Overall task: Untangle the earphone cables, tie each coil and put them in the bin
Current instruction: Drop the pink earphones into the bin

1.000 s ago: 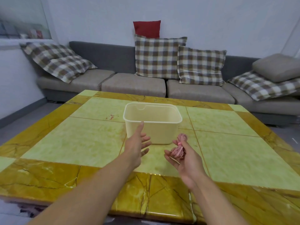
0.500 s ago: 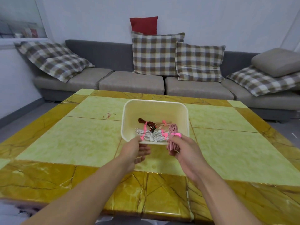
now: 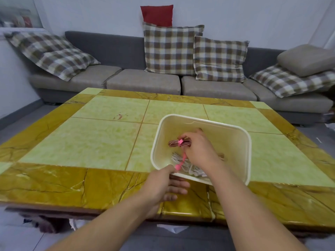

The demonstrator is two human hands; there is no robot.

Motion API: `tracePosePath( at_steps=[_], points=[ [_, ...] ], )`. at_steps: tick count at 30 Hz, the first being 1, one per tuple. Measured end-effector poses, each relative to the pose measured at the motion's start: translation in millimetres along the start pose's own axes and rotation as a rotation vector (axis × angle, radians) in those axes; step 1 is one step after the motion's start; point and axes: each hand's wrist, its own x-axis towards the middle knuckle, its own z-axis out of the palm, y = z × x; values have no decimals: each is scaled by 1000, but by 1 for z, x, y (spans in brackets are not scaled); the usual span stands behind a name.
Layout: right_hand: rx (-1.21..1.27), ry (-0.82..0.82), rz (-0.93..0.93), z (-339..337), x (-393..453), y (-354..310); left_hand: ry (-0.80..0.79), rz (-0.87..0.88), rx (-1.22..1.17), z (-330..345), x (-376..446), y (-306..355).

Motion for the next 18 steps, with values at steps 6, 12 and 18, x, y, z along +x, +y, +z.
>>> tracePosePath(
  at_steps=[6,12,18],
  points=[
    [-80,34,60,10,15,2,-12,18,-37,7,-3,-4],
    [-275,164,257,-2,18,13,-11,47,-51,11,-3,-11],
    [-339,153,310,-20,17,11,5,137,-67,20,-2,-8]
  ],
)
